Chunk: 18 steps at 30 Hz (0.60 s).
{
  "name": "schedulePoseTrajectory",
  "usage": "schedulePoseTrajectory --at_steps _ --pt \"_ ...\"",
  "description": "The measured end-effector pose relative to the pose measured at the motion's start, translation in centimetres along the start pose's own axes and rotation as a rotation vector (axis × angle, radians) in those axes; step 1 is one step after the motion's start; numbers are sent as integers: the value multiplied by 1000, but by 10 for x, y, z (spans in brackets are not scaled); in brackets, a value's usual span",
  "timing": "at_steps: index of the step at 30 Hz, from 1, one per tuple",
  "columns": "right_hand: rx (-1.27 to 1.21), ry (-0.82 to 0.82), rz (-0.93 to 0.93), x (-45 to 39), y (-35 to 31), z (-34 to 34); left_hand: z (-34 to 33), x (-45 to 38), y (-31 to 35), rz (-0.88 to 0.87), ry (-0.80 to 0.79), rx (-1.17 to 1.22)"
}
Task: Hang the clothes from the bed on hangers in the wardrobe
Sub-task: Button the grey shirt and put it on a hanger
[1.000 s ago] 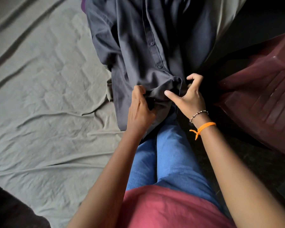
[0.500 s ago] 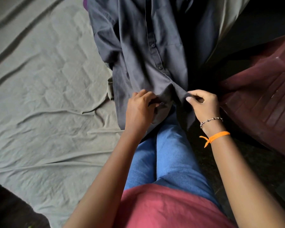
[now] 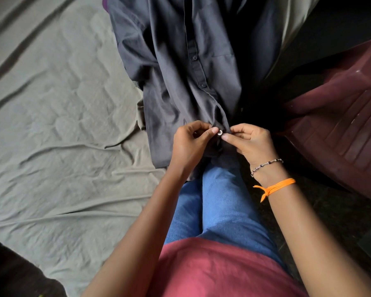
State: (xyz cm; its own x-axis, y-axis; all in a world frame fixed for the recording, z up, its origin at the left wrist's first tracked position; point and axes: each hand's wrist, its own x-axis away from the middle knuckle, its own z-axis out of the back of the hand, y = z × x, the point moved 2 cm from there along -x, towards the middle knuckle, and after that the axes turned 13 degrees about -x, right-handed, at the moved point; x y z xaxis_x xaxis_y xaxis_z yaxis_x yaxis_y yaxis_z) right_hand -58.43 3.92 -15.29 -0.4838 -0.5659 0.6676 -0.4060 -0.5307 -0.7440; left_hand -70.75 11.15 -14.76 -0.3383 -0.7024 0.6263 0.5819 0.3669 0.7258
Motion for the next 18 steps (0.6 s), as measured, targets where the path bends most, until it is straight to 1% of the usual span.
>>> schedulePoseTrajectory --at_steps 2,3,6,8,9,10,13,14,16,18 --pt "26 21 28 0 0 1 -1 -2 0 15 5 -55" --pt "57 43 48 0 -1 2 -1 -3 -1 -4 31 -155" --pt "153 135 126 0 -1 4 -2 -5 -1 -134 116 -540" --pt "188 149 179 2 -1 0 -6 -4 0 -159 116 -648" --pt "200 145 193 3 0 -3 -8 -4 0 -132 97 -627" --pt "203 138 198 3 1 -6 -10 -4 1 -76 65 -534" --pt "163 126 181 2 4 -9 -14 -3 1 145 -50 -104" --pt "154 121 177 2 5 -9 -14 -3 0 190 -87 2" --pt "143 115 167 2 6 -8 -12 -3 -1 221 -164 111" --pt "110 104 146 2 6 -7 -10 -2 -3 217 -216 162"
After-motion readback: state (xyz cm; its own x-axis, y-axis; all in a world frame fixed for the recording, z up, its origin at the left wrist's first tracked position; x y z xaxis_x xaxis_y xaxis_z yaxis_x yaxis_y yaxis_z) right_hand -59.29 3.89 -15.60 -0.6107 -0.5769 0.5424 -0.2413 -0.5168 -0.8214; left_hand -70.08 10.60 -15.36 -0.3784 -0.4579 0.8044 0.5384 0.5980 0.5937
